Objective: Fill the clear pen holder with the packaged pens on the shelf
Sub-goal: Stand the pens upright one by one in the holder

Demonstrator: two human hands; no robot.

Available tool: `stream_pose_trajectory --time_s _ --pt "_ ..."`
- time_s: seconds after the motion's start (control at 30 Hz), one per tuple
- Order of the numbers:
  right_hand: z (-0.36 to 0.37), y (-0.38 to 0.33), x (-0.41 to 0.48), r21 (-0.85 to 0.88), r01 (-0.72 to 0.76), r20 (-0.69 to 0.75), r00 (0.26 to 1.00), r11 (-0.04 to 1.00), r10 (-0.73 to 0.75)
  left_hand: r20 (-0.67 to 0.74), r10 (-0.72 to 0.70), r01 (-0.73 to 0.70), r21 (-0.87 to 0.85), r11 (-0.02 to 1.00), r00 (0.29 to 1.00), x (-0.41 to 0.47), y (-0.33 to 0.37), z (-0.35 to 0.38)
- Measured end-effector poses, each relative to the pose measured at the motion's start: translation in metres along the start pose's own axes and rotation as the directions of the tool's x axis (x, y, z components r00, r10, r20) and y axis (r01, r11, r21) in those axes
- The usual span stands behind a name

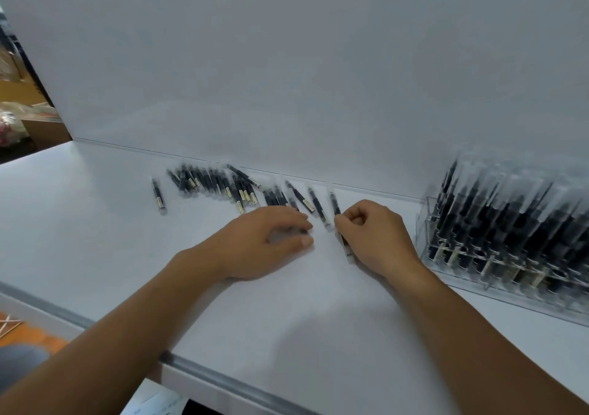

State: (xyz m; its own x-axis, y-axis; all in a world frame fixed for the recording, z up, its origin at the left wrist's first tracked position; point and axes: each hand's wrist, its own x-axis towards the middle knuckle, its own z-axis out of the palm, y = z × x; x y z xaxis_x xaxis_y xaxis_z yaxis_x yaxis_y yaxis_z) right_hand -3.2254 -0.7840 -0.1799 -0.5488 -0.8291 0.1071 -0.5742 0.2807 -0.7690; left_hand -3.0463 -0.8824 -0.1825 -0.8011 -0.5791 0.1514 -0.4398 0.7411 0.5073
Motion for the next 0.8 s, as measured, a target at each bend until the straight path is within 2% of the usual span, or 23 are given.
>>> stream_pose_trajectory --time_s 0.1,0.17,0.2,0.33,0.47,0.53,0.63,0.8 --pt "0.002 0.005 0.003 0.054 0.003 -0.009 1.0 0.999 -0.003 -0.213 -0.067 0.065 -0.02 0.998 0.975 0.006 -0.001 -0.006" --pt "0.003 0.008 0.005 0.105 0.003 -0.009 1.0 0.994 -0.002 -0.34 -0.16 0.181 0.031 0.983 0.927 0.014 -0.003 -0.012" --pt "0.003 0.008 0.006 0.121 0.009 -0.005 1.0 0.993 -0.008 -0.35 -0.219 0.251 0.048 0.967 0.911 0.018 -0.003 -0.016" --pt "0.005 0.011 0.007 0.167 0.022 0.007 1.0 0.986 -0.024 -0.225 -0.384 0.421 0.148 0.895 0.896 0.038 0.001 -0.018" --pt "0.004 0.014 0.008 0.183 0.028 0.014 0.999 0.983 -0.031 -0.173 -0.461 0.492 0.32 0.81 0.87 0.06 0.006 -0.018" --pt "0.004 0.014 0.009 0.188 0.032 0.024 0.999 0.982 -0.037 -0.135 -0.476 0.492 0.341 0.801 0.869 0.063 0.007 -0.021" --pt "0.005 0.014 0.01 0.196 0.03 0.039 0.999 0.98 -0.039 -0.066 -0.503 0.5 0.285 0.818 0.862 0.065 0.007 -0.029" --pt "0.005 0.015 0.01 0.203 0.03 0.042 0.998 0.979 -0.04 0.05 -0.603 0.599 0.07 0.797 0.796 0.069 0.001 -0.042"
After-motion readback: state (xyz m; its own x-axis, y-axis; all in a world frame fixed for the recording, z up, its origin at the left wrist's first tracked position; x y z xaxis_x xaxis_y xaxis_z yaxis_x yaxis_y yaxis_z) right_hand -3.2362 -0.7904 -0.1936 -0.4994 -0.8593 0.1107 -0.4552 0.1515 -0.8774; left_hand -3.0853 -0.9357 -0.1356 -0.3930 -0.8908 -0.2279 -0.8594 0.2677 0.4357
